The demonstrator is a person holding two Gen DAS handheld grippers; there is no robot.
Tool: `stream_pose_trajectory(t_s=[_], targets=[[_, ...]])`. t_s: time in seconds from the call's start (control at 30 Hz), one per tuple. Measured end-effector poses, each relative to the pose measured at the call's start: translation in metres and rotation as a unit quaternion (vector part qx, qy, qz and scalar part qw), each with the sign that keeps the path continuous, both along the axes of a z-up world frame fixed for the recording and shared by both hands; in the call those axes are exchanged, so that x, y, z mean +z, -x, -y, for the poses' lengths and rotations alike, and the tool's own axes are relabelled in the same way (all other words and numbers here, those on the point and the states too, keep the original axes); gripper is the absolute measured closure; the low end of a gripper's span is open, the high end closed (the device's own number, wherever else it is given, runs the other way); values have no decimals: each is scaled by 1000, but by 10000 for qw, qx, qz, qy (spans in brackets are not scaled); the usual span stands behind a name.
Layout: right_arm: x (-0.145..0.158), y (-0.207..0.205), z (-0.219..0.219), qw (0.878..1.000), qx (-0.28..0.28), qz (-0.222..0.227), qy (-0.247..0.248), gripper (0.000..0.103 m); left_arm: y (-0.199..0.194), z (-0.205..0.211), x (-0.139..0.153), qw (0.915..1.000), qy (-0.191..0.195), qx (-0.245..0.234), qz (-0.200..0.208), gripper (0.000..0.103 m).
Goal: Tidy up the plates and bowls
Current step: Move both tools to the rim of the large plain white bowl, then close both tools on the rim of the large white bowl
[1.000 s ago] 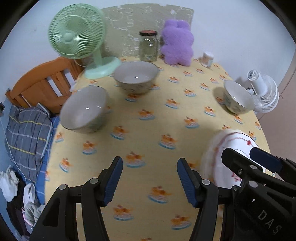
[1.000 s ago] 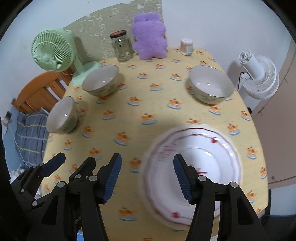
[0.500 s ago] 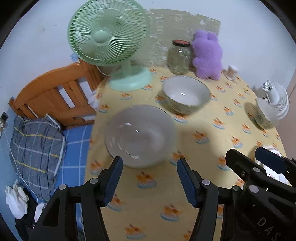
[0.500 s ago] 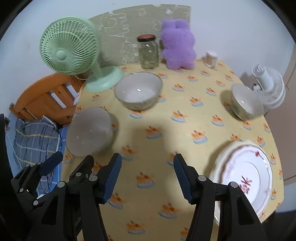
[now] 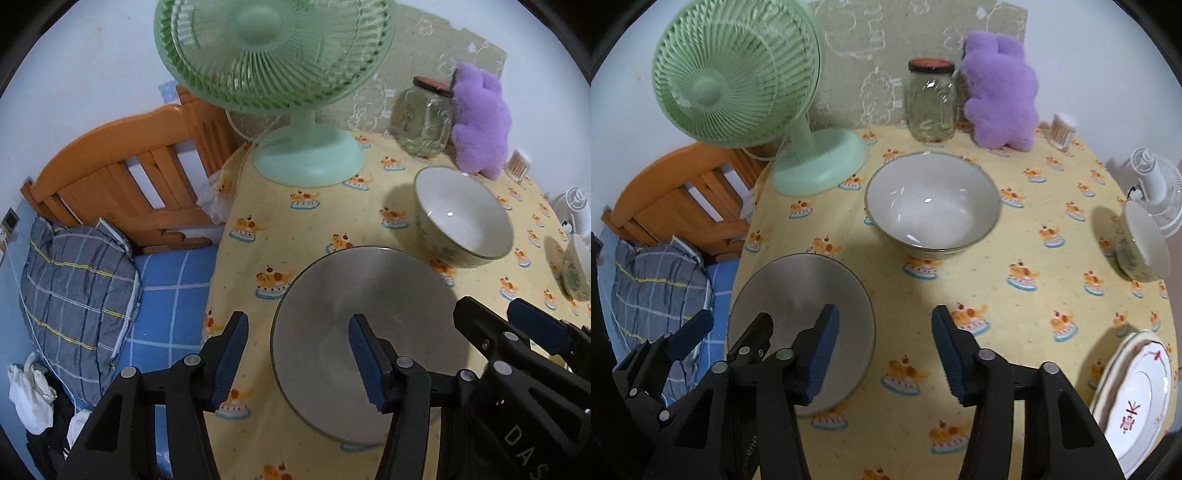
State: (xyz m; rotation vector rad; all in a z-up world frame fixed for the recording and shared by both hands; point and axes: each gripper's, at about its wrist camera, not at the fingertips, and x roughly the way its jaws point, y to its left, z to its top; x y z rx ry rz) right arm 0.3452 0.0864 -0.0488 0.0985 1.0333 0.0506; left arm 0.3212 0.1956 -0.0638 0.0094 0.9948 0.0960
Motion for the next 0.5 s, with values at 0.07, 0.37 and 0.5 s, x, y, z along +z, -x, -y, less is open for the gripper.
stream_pose_trajectory(t_s=[0.07,0.37,0.5], targets=[[-9,-8,-3,9999,19,-103,14,55,-6,-1,-8,10000,19,-7,-79,47],[-33,-25,-13,9995,112,-269,-97,76,-19,-4,-26,9995,179,-80,-266,66],[-33,-25,-17,9995,191,-254,-85,76,-20,-6,-26,9994,208,-92,-265,69]])
